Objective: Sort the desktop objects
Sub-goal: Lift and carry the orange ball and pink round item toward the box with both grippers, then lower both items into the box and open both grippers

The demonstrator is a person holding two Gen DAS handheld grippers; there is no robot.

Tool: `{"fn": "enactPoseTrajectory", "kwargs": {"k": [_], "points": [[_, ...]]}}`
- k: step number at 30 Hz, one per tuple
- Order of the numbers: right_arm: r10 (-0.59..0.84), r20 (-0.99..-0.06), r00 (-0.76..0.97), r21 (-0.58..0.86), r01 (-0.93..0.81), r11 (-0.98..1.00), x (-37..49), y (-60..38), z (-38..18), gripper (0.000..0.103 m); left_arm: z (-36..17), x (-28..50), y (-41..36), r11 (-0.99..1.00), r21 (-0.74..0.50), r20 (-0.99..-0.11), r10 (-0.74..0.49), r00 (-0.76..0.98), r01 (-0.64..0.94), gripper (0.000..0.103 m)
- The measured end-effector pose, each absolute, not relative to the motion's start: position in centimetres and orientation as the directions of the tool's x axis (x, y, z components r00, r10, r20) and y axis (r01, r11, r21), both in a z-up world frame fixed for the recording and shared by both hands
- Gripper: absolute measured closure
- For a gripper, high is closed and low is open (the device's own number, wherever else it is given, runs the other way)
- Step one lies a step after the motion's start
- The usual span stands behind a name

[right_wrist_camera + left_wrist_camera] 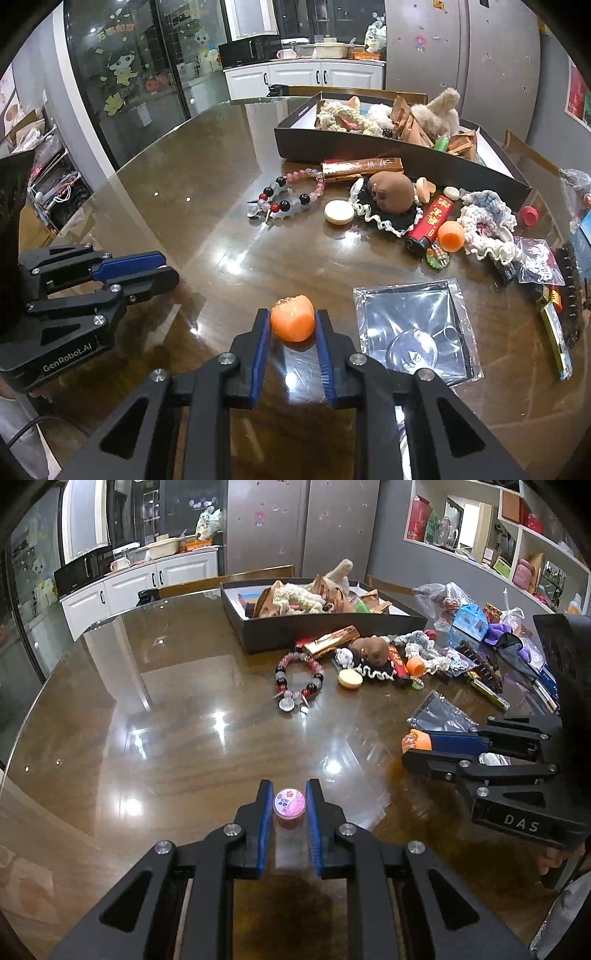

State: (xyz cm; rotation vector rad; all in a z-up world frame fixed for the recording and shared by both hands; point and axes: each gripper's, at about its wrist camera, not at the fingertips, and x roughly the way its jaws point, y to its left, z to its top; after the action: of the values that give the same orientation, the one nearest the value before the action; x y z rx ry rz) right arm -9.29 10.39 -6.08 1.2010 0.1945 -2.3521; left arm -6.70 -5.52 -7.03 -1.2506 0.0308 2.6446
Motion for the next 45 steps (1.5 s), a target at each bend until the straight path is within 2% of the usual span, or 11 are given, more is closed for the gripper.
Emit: {"fn": "enactPoseTrajectory", "kwargs": {"k": [18,33,45], "points": [[-0.348,-0.740,-0.576,0.078,0.441,-0.894,-12.3,12.8,-1.6,0.079,-2.3,-10.7,-2.9,-0.962,-0.042,-0.717,0.216,-0.662,-0.268,0.085],[-0.353,-0.691,-0.631,0.092,0.407,-0.909,-18.6,16.3,3.6,0.079,1.8,-18.5,0.3,-0.945,-0.038,-0.675,0.264,-0.689,-0.325,0.085],[-0.357,-0.711,-0.606,0.104,0.411,-0.905,-24.3,15.8,3.4,0.079,0.9,-25.6,1.3,-0.955,-0.064,-0.685,0.254,-0.683,-0.291,0.085]]}}
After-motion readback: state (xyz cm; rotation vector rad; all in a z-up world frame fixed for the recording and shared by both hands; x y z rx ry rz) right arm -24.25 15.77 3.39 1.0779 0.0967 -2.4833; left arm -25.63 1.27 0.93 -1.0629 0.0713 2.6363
